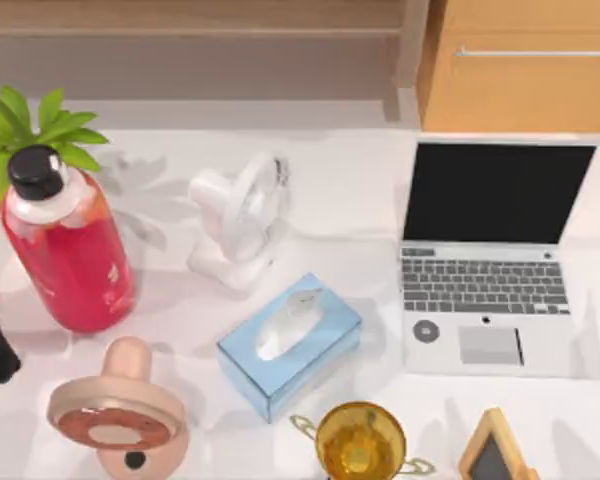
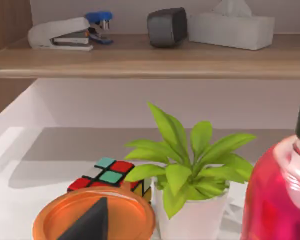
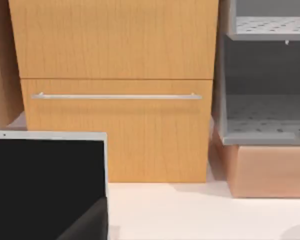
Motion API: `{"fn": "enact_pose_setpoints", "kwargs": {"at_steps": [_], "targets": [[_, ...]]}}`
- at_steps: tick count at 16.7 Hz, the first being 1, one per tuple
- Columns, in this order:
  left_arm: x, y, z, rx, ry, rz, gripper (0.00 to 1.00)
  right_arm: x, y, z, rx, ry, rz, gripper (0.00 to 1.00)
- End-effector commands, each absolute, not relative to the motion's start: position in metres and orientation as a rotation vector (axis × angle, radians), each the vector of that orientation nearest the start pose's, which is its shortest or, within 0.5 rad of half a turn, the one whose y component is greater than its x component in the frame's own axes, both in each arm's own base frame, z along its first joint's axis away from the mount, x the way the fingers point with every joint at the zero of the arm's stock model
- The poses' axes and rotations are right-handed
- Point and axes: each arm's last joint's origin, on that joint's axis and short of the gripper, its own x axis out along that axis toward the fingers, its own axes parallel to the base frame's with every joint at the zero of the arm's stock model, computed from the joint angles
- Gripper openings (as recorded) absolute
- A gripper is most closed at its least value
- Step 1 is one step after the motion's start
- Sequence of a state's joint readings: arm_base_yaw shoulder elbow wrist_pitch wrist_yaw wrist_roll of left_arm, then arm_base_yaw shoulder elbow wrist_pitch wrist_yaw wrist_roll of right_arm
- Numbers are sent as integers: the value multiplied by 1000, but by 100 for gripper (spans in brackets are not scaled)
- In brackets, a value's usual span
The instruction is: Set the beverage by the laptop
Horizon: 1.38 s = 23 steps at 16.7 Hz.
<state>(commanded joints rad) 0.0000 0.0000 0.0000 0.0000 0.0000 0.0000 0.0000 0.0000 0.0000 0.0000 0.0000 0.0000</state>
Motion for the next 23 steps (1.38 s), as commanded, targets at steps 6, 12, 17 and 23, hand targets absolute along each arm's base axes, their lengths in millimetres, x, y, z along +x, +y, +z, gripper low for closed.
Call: {"fn": "enact_pose_setpoints", "kwargs": {"at_steps": [6, 12, 17, 23], "targets": [[106, -1, 160, 0, 0, 0, 100, 111, -7, 167, -20, -10, -5, 100], [106, -1, 160, 0, 0, 0, 100, 141, -38, 174, -69, 43, -16, 100], [106, -1, 160, 0, 0, 0, 100, 168, -86, 146, -40, 172, -16, 100], [106, -1, 160, 0, 0, 0, 100, 170, -133, 111, -5, 209, -16, 100]]}}
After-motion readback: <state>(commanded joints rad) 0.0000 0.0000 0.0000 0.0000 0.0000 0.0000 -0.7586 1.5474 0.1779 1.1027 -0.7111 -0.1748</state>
